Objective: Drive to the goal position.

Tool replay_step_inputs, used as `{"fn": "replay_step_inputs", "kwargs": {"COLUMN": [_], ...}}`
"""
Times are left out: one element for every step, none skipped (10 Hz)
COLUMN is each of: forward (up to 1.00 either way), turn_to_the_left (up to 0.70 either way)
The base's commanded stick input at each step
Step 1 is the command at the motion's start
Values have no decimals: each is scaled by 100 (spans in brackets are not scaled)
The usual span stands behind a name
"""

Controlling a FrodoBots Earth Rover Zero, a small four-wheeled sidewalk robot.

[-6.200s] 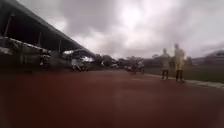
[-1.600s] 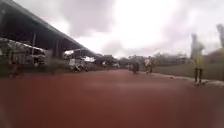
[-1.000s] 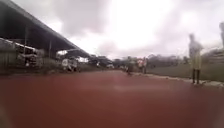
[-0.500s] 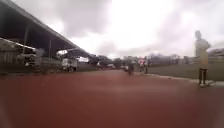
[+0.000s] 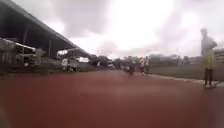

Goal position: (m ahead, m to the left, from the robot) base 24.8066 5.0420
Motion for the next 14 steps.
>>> {"fn": "replay_step_inputs", "kwargs": {"forward": [50, 50, 50, 50, 50, 50, 50, 50, 50, 50, 50, 50, 50, 50], "turn_to_the_left": [2, 2, 2, 2, 2, 2, 2, 2, 2, 2, 2, 2, 2, 2]}}
